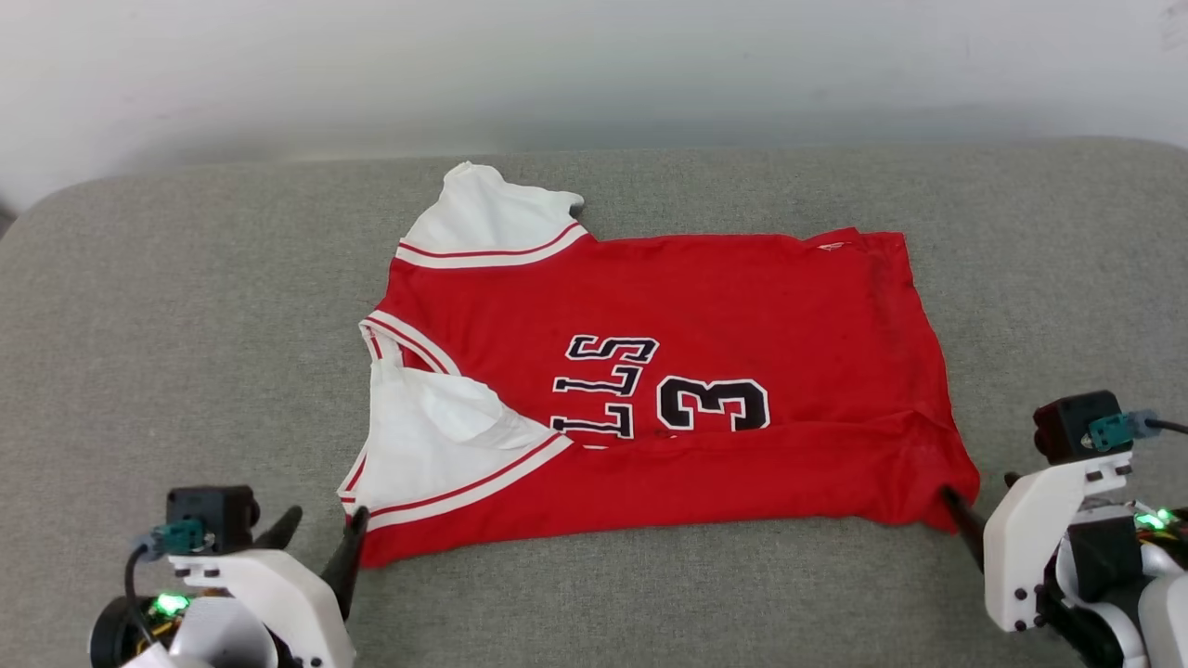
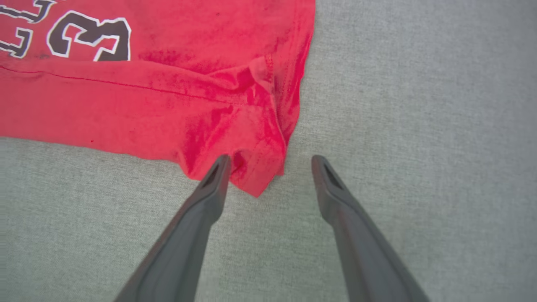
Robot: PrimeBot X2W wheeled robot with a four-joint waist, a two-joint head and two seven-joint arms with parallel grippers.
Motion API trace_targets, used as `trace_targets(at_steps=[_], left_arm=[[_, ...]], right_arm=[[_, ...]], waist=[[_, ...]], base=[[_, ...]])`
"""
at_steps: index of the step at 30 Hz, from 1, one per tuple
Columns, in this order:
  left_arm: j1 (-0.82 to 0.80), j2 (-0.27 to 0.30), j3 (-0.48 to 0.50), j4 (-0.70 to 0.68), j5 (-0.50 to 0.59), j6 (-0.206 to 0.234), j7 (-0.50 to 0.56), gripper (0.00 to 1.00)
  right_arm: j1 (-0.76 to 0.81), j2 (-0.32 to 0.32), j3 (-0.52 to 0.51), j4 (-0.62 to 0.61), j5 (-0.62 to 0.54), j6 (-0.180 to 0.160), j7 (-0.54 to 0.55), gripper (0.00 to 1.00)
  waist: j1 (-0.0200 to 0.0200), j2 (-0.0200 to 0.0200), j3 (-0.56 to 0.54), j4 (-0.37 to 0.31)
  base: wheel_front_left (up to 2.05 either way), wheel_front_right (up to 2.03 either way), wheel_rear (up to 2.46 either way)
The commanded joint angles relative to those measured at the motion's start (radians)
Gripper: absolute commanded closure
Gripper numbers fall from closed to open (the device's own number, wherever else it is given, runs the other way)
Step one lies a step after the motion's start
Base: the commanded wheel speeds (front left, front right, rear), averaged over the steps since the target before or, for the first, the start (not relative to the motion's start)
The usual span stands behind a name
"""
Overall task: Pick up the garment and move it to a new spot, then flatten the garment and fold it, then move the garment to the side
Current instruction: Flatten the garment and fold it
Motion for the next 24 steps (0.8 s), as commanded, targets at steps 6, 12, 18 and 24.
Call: trace_targets(at_steps=[6, 12, 18, 24], left_arm=[[0.046, 0.029, -0.030, -0.040, 0.009, 0.040, 0.066, 0.00], [0.035, 0.018, -0.013, -0.015, -0.008, 0.056, 0.059, 0.00], [0.018, 0.008, -0.008, 0.038, -0.014, 0.049, 0.056, 0.00], [0.011, -0.019, -0.060, 0.113, -0.025, -0.002, 0.092, 0.00]], right_arm=[[0.066, 0.076, -0.035, -0.099, -0.033, 0.000, 0.032, 0.00], [0.082, 0.111, -0.038, -0.165, -0.046, 0.000, 0.044, 0.00], [0.080, 0.118, -0.041, -0.201, -0.051, 0.000, 0.045, 0.00], [0.072, 0.125, -0.035, -0.212, -0.056, 0.000, 0.039, 0.00]], waist=[[0.0001, 0.0000, 0.015, -0.016], [0.0001, 0.0000, 0.049, -0.041], [0.0001, 0.0000, 0.090, -0.061], [0.0001, 0.0000, 0.123, -0.072]], base=[[0.00, 0.00, 0.00], [0.00, 0.00, 0.00], [0.00, 0.00, 0.00], [0.00, 0.00, 0.00]])
